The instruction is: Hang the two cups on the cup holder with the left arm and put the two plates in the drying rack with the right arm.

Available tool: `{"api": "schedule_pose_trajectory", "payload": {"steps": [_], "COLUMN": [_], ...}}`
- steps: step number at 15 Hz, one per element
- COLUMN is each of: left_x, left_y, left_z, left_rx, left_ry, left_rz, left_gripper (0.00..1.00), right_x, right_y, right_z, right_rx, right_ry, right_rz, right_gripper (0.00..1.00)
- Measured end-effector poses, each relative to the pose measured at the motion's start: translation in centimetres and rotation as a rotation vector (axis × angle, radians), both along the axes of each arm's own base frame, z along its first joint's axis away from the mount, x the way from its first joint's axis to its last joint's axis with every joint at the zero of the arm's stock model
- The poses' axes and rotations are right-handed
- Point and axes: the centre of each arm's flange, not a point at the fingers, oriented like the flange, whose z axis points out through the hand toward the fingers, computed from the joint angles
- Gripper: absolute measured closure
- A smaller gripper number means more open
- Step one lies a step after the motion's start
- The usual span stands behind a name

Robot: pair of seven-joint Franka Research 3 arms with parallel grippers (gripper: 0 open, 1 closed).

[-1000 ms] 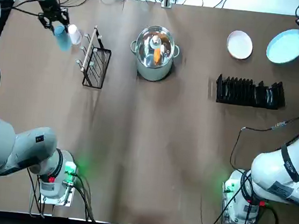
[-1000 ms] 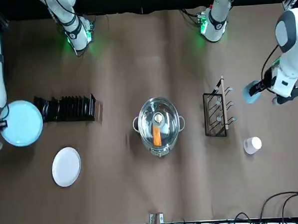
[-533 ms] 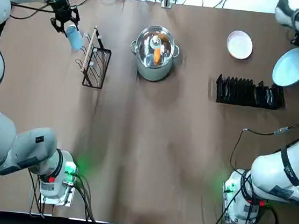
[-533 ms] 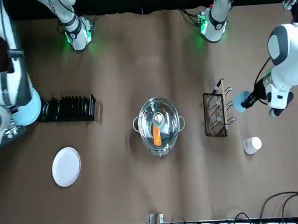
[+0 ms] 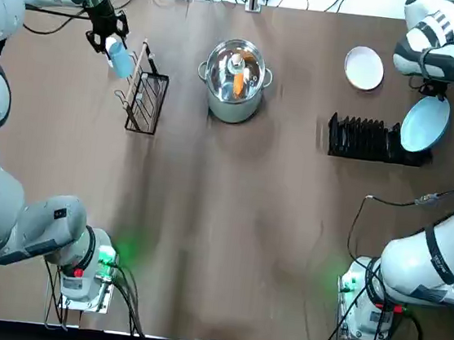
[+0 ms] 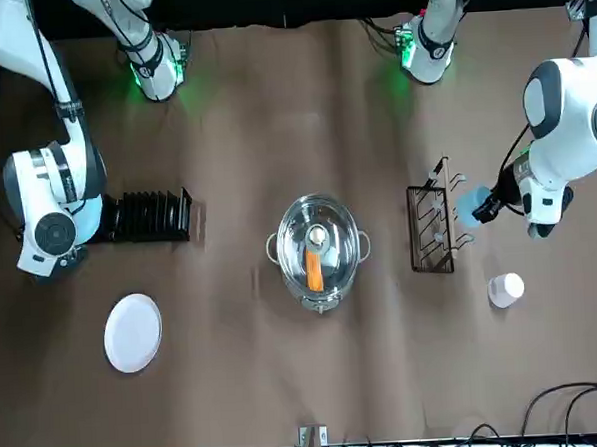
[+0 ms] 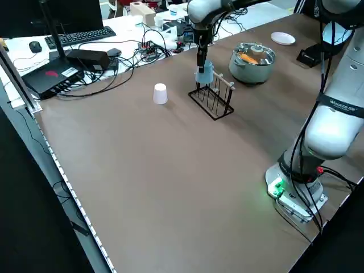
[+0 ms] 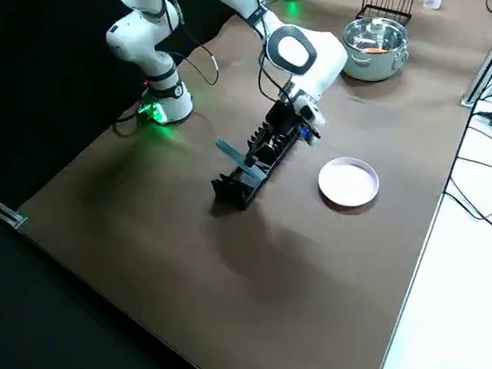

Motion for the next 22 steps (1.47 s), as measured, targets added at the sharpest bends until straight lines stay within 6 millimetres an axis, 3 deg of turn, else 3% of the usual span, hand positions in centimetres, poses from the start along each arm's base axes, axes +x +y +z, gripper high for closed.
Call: {"api": "schedule_pose_trajectory", "payload": {"steps": [8,14,19,20,22], "left_x": [0.6,0.6,0.6,0.6,0.7], "left_y": [-0.8,-1.0,-1.0,-1.0,-1.0], "left_z": [-2.6,-4.0,-4.6,-4.6,-4.5], "left_rx": [-0.011,-0.014,-0.012,-0.011,-0.009], "left_ry": [0.008,0.030,0.039,0.040,0.033], "left_rz": [0.021,0.024,0.021,0.020,0.019], "left_gripper": [0.35,0.35,0.35,0.35,0.14], "right_x": [-0.2,-0.3,-0.3,-0.2,0.5], "right_y": [1.1,1.2,1.2,1.2,1.2], "right_z": [-2.0,-2.2,-2.1,-2.0,-0.7], "right_rx": [0.015,0.016,0.015,0.014,0.016], "right_ry": [-0.113,-0.119,-0.121,-0.124,-0.159], "right_rz": [-0.008,-0.008,-0.009,-0.009,-0.006], "right_gripper": [0.97,0.95,0.52,0.51,0.52]}}
